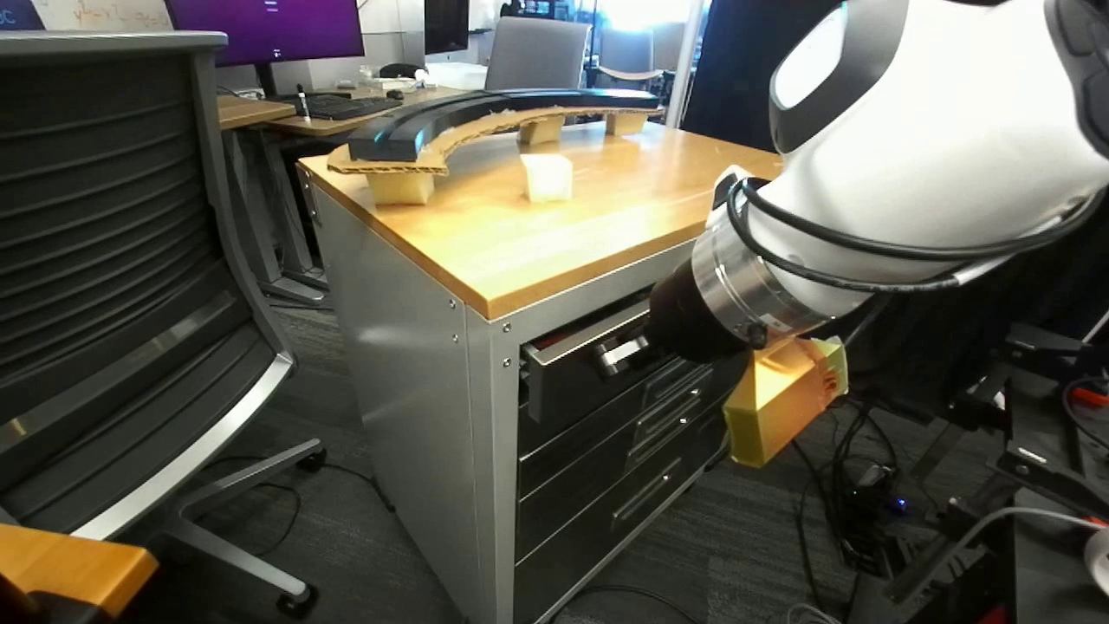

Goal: Place the screwdriver in the drawer then close it

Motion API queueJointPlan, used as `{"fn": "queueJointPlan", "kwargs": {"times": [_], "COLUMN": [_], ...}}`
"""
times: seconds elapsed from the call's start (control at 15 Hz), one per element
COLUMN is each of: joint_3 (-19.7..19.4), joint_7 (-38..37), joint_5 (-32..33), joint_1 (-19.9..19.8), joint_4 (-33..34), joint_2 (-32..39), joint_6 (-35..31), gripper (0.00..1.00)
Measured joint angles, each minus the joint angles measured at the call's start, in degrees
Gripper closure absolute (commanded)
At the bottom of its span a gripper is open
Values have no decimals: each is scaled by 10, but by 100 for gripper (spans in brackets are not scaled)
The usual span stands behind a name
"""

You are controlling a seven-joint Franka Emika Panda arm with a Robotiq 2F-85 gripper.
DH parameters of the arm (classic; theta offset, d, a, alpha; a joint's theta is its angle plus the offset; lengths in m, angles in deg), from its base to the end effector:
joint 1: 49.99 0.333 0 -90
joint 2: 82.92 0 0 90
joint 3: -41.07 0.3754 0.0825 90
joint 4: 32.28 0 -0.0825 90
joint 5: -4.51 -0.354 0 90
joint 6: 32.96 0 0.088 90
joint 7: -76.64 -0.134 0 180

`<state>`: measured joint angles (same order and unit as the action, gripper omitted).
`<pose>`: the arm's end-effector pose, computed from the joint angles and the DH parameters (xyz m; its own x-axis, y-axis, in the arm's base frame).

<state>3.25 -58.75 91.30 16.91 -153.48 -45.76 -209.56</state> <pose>0.4488 0.3545 0.1963 0.7884 -0.1385 0.5994 -0.1379 -0.9893 -0.0472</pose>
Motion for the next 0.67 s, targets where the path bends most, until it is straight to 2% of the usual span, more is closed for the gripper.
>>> {"fn": "queueJointPlan", "kwargs": {"times": [0.13,0.2,0.33,0.53,0.67], "joint_3": [0,0,0,-1,-12], "joint_7": [-47,-64,-80,-56,3], "joint_5": [25,33,42,42,41], "joint_1": [6,7,5,-11,-27], "joint_4": [20,27,34,11,-43], "joint_2": [14,20,28,31,16], "joint_6": [6,8,10,-6,-40], "gripper": [94,73,66,42,26]}}
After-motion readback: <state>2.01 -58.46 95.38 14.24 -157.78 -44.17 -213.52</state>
